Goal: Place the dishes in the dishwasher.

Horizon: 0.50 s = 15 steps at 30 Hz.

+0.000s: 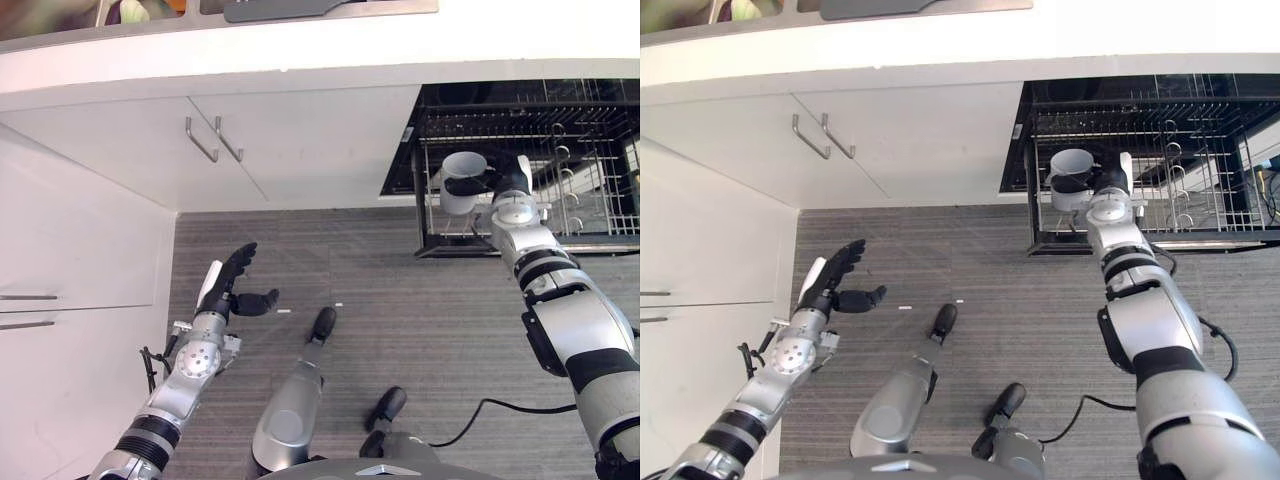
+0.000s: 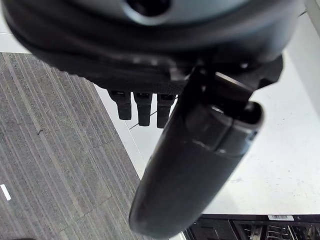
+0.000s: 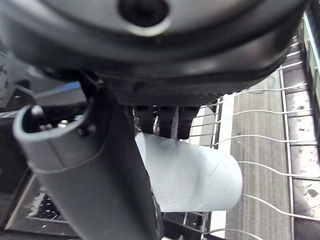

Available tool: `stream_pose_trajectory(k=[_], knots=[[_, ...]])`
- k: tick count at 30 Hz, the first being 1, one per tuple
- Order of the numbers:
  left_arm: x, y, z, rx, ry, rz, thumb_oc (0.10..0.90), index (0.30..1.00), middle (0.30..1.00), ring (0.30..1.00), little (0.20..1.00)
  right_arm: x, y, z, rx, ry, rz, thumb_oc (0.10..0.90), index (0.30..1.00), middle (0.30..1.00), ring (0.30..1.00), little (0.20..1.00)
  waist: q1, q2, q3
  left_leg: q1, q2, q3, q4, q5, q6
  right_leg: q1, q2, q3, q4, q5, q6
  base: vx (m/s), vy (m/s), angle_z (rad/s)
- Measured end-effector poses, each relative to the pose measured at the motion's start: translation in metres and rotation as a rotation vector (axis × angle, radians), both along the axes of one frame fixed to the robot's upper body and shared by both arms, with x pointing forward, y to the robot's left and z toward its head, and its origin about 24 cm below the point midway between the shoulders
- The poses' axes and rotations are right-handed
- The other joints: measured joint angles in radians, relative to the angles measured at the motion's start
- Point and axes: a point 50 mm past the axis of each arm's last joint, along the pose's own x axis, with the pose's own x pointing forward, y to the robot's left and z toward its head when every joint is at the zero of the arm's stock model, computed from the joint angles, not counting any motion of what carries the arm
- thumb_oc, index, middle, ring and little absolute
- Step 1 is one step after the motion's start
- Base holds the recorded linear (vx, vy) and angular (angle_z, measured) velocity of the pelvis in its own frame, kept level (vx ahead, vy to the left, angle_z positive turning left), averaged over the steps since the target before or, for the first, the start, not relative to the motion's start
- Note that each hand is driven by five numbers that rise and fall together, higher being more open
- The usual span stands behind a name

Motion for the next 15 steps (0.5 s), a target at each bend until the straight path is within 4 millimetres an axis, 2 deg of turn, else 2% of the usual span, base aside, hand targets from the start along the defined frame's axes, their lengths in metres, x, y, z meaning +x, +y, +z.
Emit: stream_pose_trajectory(k=[3,5,8,10,12,13,14,15], knots=[[-0.008,0.01,-0.019,0.03,0.098,0.025,0.8,0.9,0.9,0.9,0.9,0.005,0.022,0.012,-0.01,-0.064,0.094,0.8,0.9,0.9,0.9,0.9,-0.028,-0.005,-0.002,0.034,0.002,0.005,0.0,0.003,0.001,0.03,-0.001,0.008,0.0,0.0,0.0,-0.01,-0.01,-0.06],[-0.015,0.014,-0.025,0.035,0.127,0.042,0.8,0.9,0.9,0.9,0.9,0.003,0.034,0.016,0.004,-0.118,0.151,0.8,0.9,0.9,0.9,0.9,-0.04,-0.021,-0.006,0.055,0.007,0.017,-0.002,0.001,-0.001,0.046,0.001,0.017,-0.001,0.001,0.0,-0.01,-0.02,-0.14],[-0.027,0.019,-0.036,0.044,0.186,0.063,0.8,0.9,0.9,0.9,0.9,-0.001,0.054,0.012,0.028,-0.16,0.233,0.8,0.9,0.9,0.9,0.9,-0.053,-0.047,-0.019,0.08,0.016,0.034,-0.002,-0.007,-0.011,0.061,0.001,0.035,-0.001,0.001,-0.002,-0.01,-0.02,-0.17],[-0.03,0.02,-0.042,0.048,0.208,0.07,0.8,0.9,0.9,0.9,0.9,-0.006,0.057,0.008,0.048,-0.174,0.249,0.8,0.9,0.9,0.9,0.9,-0.055,-0.055,-0.023,0.086,0.017,0.035,-0.002,-0.007,-0.012,0.067,0.002,0.037,0.0,0.001,-0.002,0.01,-0.013,-0.08],[-0.055,0.029,-0.077,0.049,0.375,0.182,0.8,0.9,0.9,0.9,0.9,-0.037,0.085,-0.023,0.175,-0.209,0.344,0.8,0.9,0.9,0.9,0.9,-0.093,-0.092,-0.047,0.13,0.02,0.059,-0.002,-0.017,-0.016,0.097,-0.003,0.059,-0.001,0.0,-0.003,0.01,-0.011,-0.26],[-0.066,0.029,-0.089,0.039,0.437,0.221,0.8,0.9,0.9,0.9,0.9,-0.052,0.09,-0.04,0.219,-0.196,0.358,0.8,0.9,0.9,0.9,0.9,-0.107,-0.096,-0.055,0.146,0.021,0.066,-0.003,-0.02,-0.015,0.11,-0.004,0.066,-0.001,-0.001,-0.003,0.0,-0.003,-0.22],[-0.066,0.029,-0.089,0.039,0.437,0.221,0.8,0.9,0.9,0.9,0.9,-0.052,0.09,-0.04,0.219,-0.196,0.358,0.8,0.9,0.9,0.9,0.9,-0.107,-0.096,-0.055,0.146,0.021,0.066,-0.003,-0.02,-0.015,0.11,-0.004,0.066,-0.001,-0.001,-0.003,0.01,-0.031,-0.14],[-0.075,0.027,-0.098,0.016,0.478,0.26,0.8,0.9,0.9,0.9,0.9,-0.073,0.088,-0.059,0.279,-0.183,0.341,0.8,0.9,0.9,0.9,0.9,-0.115,-0.095,-0.06,0.162,0.021,0.074,-0.003,-0.023,-0.014,0.123,-0.006,0.073,-0.001,-0.001,-0.003,0.01,-0.045,-0.14]])
